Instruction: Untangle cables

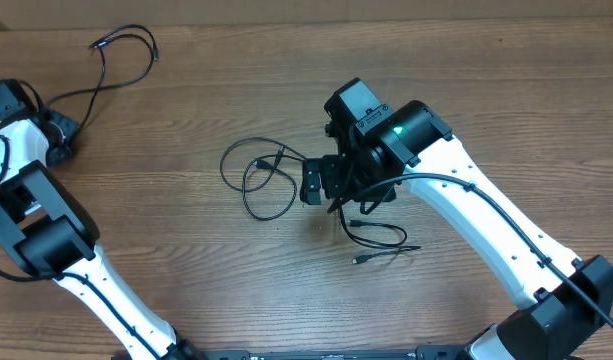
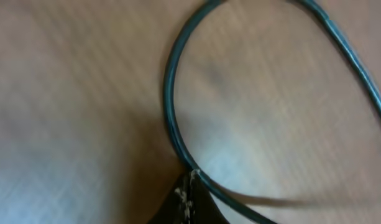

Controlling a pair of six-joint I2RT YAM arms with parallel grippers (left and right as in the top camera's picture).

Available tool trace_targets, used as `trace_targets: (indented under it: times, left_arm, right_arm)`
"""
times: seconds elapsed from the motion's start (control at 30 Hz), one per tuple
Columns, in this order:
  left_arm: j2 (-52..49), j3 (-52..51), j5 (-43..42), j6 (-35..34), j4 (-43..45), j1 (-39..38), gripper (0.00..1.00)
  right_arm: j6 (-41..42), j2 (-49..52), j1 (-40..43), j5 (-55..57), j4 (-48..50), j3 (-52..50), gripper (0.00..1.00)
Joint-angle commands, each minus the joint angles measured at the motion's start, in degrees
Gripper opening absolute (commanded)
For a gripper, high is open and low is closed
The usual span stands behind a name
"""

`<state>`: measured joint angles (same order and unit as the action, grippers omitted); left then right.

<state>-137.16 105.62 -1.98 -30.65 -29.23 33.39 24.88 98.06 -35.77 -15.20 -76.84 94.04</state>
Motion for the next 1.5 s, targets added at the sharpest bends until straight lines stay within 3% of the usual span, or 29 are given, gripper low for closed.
trace_targets:
  times: [0.0, 0.2, 0.33, 0.63, 0.7, 0.77, 0.93, 0.97, 1.0, 1.07, 1.1, 1.3, 1.47]
  left_arm:
    - [-8.48, -2.43, -1.09, 2.69, 1.14, 0.44, 0.04]
    - [-8.66, 2.54, -4.15, 8.94, 6.23, 1.90, 0.04]
    - [-8.09, 14.82, -12.61, 14.38, 1.14, 2.38, 0.04]
    - [-8.02, 47.21, -12.85, 12.41, -17.66, 0.48, 0.05]
    - [-8.02, 49.81, -12.87, 12.26, -21.99, 0.04, 0.15]
    - [-8.02, 50.05, -12.85, 11.96, -26.29, -0.48, 0.16]
    - [-9.42, 47.76, -11.61, 12.02, -36.33, -2.25, 0.33]
    - [-9.75, 47.08, -11.61, 12.00, -38.10, -2.75, 0.41]
    - [-9.88, 46.23, -11.56, 12.02, -39.52, -3.21, 0.56]
    - [-9.99, 44.54, -11.58, 12.07, -41.62, -3.93, 0.95]
    - [-10.10, 43.98, -11.58, 12.35, -42.38, -4.26, 1.00]
    - [-10.40, 40.41, -10.91, 9.79, -42.51, -6.05, 1.00]
    - [-10.40, 37.35, -8.17, -2.60, -42.12, -6.08, 1.00]
  right_arm:
    - [1.25, 0.07, -0.28, -0.59, -1.22, -0.13, 1.00]
    - [3.69, 0.07, -0.28, -0.55, -3.23, -0.13, 1.00]
    - [4.37, 0.07, -0.28, -0.52, -3.19, -0.13, 1.00]
    - [4.92, 0.07, -0.28, -0.26, -2.56, -0.13, 1.00]
    - [4.90, 0.07, -0.28, -0.26, -2.12, -0.13, 1.00]
    - [4.90, 0.07, -0.28, -0.26, -1.60, -0.13, 1.00]
    - [4.87, 0.07, -0.28, -0.26, 0.33, -0.13, 1.00]
    - [4.87, 0.07, -0.28, -0.26, 0.72, -0.13, 1.00]
    - [4.87, 0.07, -0.28, -0.28, 1.03, -0.13, 1.00]
    - [4.87, 0.07, -0.28, -0.31, 1.16, -0.13, 1.00]
    - [4.70, 0.07, -0.28, -0.31, 1.09, -0.13, 1.00]
    - [2.25, 0.07, -0.28, -0.28, 0.96, -0.13, 1.00]
    - [1.60, 0.07, -0.28, -0.26, 0.94, -0.13, 1.00]
